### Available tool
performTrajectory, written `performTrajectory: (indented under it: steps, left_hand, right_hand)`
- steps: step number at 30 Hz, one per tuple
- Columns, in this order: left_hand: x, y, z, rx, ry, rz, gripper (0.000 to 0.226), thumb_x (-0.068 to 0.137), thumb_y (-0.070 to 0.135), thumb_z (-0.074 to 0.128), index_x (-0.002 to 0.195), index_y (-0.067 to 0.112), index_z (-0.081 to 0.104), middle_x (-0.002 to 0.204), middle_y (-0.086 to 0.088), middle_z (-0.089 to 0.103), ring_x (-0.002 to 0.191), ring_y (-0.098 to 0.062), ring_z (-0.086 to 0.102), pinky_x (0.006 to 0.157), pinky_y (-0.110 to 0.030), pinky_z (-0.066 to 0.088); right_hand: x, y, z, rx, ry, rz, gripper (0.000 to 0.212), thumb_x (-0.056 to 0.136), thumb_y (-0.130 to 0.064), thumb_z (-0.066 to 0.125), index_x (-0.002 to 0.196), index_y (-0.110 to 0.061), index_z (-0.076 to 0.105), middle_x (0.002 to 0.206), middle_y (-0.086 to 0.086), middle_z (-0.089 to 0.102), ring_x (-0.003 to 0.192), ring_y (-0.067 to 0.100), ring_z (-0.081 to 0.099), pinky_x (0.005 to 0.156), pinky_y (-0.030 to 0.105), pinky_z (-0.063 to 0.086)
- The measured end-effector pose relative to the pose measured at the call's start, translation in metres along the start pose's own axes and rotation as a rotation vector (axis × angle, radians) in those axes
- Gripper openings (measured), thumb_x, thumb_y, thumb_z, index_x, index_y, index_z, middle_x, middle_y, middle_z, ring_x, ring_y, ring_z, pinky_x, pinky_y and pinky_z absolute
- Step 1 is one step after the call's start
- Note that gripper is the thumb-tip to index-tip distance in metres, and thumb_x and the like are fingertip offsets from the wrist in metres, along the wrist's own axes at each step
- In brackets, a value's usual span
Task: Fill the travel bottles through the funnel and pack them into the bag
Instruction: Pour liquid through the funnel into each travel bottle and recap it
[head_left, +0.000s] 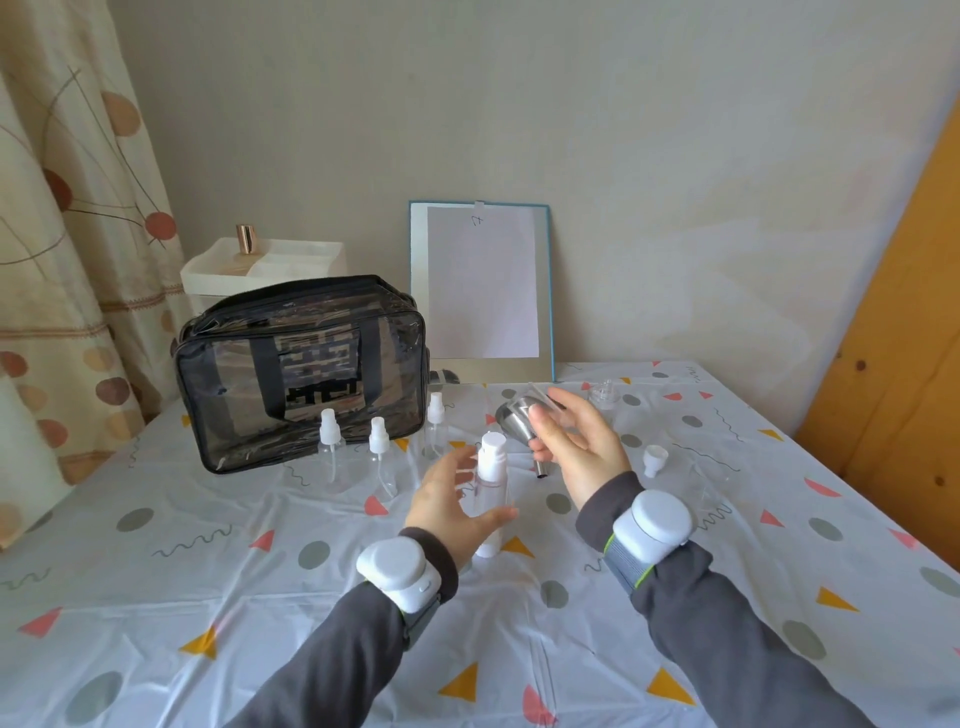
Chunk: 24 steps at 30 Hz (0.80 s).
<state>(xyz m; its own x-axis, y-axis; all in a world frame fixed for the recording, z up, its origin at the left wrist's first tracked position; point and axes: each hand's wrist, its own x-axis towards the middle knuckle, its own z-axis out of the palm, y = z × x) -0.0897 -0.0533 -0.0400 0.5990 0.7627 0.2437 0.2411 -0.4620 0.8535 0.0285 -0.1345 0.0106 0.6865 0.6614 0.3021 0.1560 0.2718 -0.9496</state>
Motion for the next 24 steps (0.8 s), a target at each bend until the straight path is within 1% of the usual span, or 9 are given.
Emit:
performTrajectory:
  steps: [2, 4, 8, 10, 13, 16, 18, 20, 24]
  left_hand:
    - [-0.005, 0.009, -0.005, 0.005, 0.073, 0.094, 0.087, 0.067, 0.027, 0.081, 0.137, 0.019, 0.031, 0.131, 0.005, 0.038, 0.119, -0.006, 0.039, 0.098, -0.015, 0.029]
    - [-0.008, 0.024, -0.014, 0.064, 0.215, 0.354, 0.084, 0.072, 0.023, 0.077, 0.139, 0.009, 0.029, 0.137, -0.005, 0.035, 0.129, -0.014, 0.033, 0.106, -0.018, 0.023]
    - [-0.010, 0.052, -0.031, 0.375, 0.325, 0.797, 0.067, 0.075, 0.018, 0.067, 0.135, 0.007, 0.040, 0.140, -0.013, 0.040, 0.136, -0.030, 0.028, 0.113, -0.046, 0.019]
    - [-0.009, 0.060, -0.032, 0.508, 0.348, 0.853, 0.057, 0.072, 0.016, 0.072, 0.125, 0.002, 0.054, 0.128, -0.012, 0.055, 0.131, -0.036, 0.037, 0.109, -0.056, 0.023]
    - [-0.010, 0.063, -0.034, 0.586, 0.461, 0.883, 0.035, 0.071, 0.005, 0.073, 0.104, -0.003, 0.067, 0.101, -0.010, 0.069, 0.113, -0.041, 0.054, 0.100, -0.065, 0.028]
    - [-0.014, 0.060, -0.038, 0.577, 0.510, 0.820, 0.037, 0.082, 0.017, 0.056, 0.111, -0.005, 0.063, 0.094, -0.012, 0.069, 0.103, -0.037, 0.060, 0.100, -0.058, 0.036]
    - [-0.015, 0.059, -0.040, 0.409, 0.476, 0.699, 0.043, 0.085, 0.015, 0.059, 0.120, -0.008, 0.054, 0.099, -0.016, 0.065, 0.099, -0.033, 0.057, 0.097, -0.044, 0.041]
    - [-0.015, 0.055, -0.050, 0.193, 0.478, 0.461, 0.045, 0.083, 0.011, 0.065, 0.124, -0.002, 0.052, 0.102, -0.013, 0.060, 0.096, -0.023, 0.052, 0.091, -0.029, 0.038]
    - [-0.013, 0.025, -0.075, -0.048, 0.496, 0.027, 0.036, 0.083, 0.028, 0.066, 0.116, 0.018, 0.058, 0.100, 0.003, 0.060, 0.089, -0.017, 0.053, 0.080, -0.030, 0.042]
  right_hand:
    - [0.000, -0.001, -0.001, -0.008, 0.016, -0.015, 0.035, 0.080, -0.022, 0.069, 0.110, -0.026, 0.052, 0.094, 0.002, 0.062, 0.076, 0.013, 0.062, 0.071, 0.025, 0.050]
    - [0.000, -0.003, -0.003, -0.024, 0.026, -0.043, 0.039, 0.074, -0.018, 0.075, 0.103, -0.030, 0.052, 0.090, -0.001, 0.061, 0.079, 0.009, 0.060, 0.076, 0.024, 0.049]
    - [-0.003, -0.012, -0.001, -0.017, -0.057, -0.094, 0.045, 0.066, -0.010, 0.080, 0.098, -0.032, 0.057, 0.088, -0.007, 0.063, 0.074, 0.004, 0.059, 0.066, 0.013, 0.048]
    - [-0.007, -0.016, 0.002, -0.016, -0.103, -0.123, 0.047, 0.064, -0.009, 0.081, 0.098, -0.032, 0.059, 0.089, -0.008, 0.064, 0.075, 0.002, 0.058, 0.066, 0.015, 0.048]
    - [-0.013, -0.023, 0.006, -0.035, -0.155, -0.147, 0.052, 0.062, -0.009, 0.082, 0.101, -0.034, 0.057, 0.091, -0.007, 0.064, 0.080, 0.009, 0.058, 0.077, 0.030, 0.050]
    - [-0.015, -0.027, 0.007, -0.004, -0.215, -0.167, 0.051, 0.065, -0.015, 0.081, 0.106, -0.034, 0.056, 0.094, -0.009, 0.065, 0.083, 0.009, 0.060, 0.081, 0.031, 0.051]
    - [-0.016, -0.026, 0.007, -0.049, -0.249, -0.185, 0.047, 0.068, -0.029, 0.075, 0.110, -0.033, 0.054, 0.109, -0.009, 0.062, 0.093, 0.007, 0.060, 0.085, 0.029, 0.052]
    - [-0.015, -0.021, 0.008, -0.213, -0.204, -0.226, 0.043, 0.074, -0.033, 0.071, 0.113, -0.030, 0.051, 0.120, -0.007, 0.053, 0.105, 0.007, 0.054, 0.089, 0.032, 0.050]
    - [-0.010, -0.003, 0.004, -0.521, -0.128, -0.259, 0.051, 0.078, -0.020, 0.071, 0.123, -0.015, 0.046, 0.120, 0.000, 0.043, 0.111, 0.015, 0.047, 0.097, 0.036, 0.042]
